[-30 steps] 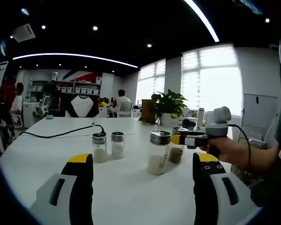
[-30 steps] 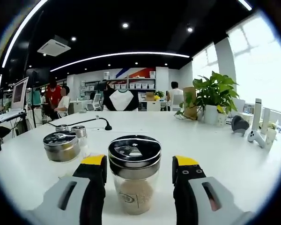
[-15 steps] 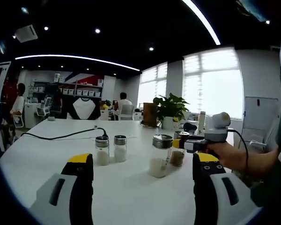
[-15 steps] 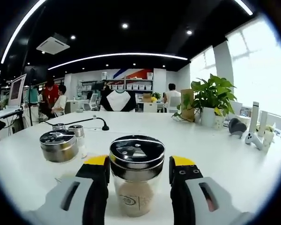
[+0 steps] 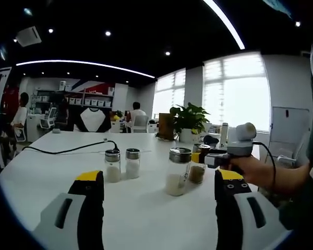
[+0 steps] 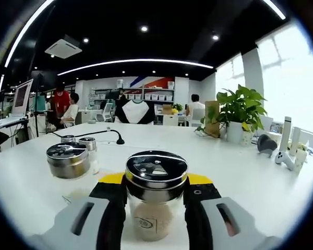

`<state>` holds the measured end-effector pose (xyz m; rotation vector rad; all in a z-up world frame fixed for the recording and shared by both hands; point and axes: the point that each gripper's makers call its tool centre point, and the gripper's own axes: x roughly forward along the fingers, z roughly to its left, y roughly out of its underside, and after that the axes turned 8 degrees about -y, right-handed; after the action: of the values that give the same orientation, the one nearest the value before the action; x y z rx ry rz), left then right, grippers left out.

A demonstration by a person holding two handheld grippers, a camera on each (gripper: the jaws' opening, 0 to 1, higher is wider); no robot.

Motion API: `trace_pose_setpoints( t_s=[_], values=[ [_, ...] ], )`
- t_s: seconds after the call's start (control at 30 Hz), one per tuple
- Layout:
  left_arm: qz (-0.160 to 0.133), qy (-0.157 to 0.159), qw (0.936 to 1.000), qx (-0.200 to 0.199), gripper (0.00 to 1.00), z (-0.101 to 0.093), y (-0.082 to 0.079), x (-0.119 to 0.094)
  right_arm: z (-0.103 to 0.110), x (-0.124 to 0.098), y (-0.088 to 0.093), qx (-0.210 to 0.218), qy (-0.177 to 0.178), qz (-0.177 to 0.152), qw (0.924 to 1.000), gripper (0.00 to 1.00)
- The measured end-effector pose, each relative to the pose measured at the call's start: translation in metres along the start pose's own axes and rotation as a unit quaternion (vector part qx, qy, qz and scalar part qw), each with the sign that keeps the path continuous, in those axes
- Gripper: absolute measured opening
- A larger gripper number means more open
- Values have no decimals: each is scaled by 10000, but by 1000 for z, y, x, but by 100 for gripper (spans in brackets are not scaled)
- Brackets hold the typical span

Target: Rotate the seasoning bottle until the label or dispensing opening points toward the visible target arrow and the bottle remains upright within the marked orientation range

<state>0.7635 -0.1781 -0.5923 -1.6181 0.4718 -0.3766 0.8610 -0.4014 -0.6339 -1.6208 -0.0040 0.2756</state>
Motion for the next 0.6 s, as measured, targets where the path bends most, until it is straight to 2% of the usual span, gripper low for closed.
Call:
trace_pose_setpoints(
  t_s=[0.6],
  values=[
    [11,66,10000,15,92,-3,-1,2,1,0,1,-24,-86,51,9999,41]
  ],
)
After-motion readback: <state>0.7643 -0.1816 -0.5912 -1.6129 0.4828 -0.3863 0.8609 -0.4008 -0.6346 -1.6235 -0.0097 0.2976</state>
